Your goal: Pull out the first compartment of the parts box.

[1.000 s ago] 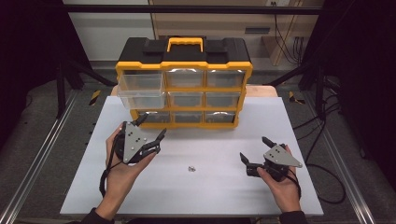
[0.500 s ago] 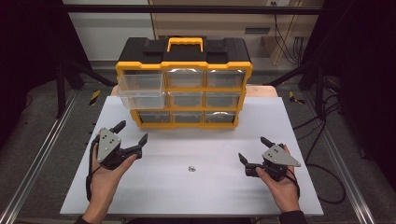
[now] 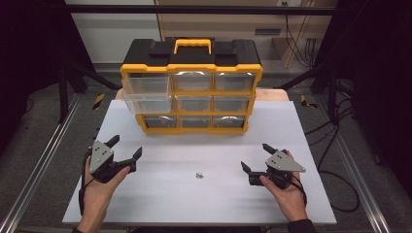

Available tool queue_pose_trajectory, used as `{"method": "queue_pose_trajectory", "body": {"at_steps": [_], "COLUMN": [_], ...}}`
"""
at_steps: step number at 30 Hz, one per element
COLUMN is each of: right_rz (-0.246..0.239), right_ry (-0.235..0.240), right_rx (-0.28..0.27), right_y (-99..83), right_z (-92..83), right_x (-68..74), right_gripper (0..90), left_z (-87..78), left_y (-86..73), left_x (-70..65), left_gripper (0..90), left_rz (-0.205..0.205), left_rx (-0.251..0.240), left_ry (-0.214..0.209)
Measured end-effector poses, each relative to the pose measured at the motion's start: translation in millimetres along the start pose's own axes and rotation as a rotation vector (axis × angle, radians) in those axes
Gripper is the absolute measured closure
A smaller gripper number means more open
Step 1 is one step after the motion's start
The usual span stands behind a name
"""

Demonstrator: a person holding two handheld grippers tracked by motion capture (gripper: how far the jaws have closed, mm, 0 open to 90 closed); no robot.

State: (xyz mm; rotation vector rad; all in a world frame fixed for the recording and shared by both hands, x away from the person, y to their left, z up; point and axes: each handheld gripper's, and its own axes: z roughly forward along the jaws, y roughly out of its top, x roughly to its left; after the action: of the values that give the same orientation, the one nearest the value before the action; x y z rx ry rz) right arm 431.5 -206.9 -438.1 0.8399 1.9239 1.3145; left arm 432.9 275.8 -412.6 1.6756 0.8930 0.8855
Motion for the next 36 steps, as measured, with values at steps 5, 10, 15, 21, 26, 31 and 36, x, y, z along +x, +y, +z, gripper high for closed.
{"method": "queue_pose_trajectory", "body": {"at_steps": [5,10,15,21,26,31,36], "right_rz": [-0.003,-0.002,0.019,0.025,0.042,0.042,0.054], "right_ry": [0.013,0.026,0.059,0.085,0.087,0.089,0.114], "right_rx": [0.008,0.011,0.053,0.070,0.069,0.060,0.071], "right_y": [0.4,3.8,9.9,15.8,19.8,27.4,38.9], "right_z": [3.7,7.3,15.9,24.3,29.5,30.8,32.0], "right_x": [4.0,9.8,15.1,21.1,23.5,23.9,24.7], "right_gripper": [5.6,5.5,3.9,3.6,3.6,4.1,5.2], "left_z": [-2.8,-2.1,1.7,1.7,2.8,-1.4,-1.7], "left_y": [-10.6,-25.5,-34.1,-39.2,-42.2,-43.9,-43.4], "left_x": [4.0,8.9,8.2,9.1,11.4,17.0,16.7], "left_gripper": [12.0,8.6,7.5,7.0,6.8,6.4,6.3], "left_rz": [-0.014,-0.045,-0.075,-0.075,-0.068,-0.088,-0.077], "left_rx": [0.007,0.002,0.002,-0.006,-0.013,-0.039,-0.059], "left_ry": [-0.055,-0.122,-0.186,-0.209,-0.204,-0.197,-0.194]}}
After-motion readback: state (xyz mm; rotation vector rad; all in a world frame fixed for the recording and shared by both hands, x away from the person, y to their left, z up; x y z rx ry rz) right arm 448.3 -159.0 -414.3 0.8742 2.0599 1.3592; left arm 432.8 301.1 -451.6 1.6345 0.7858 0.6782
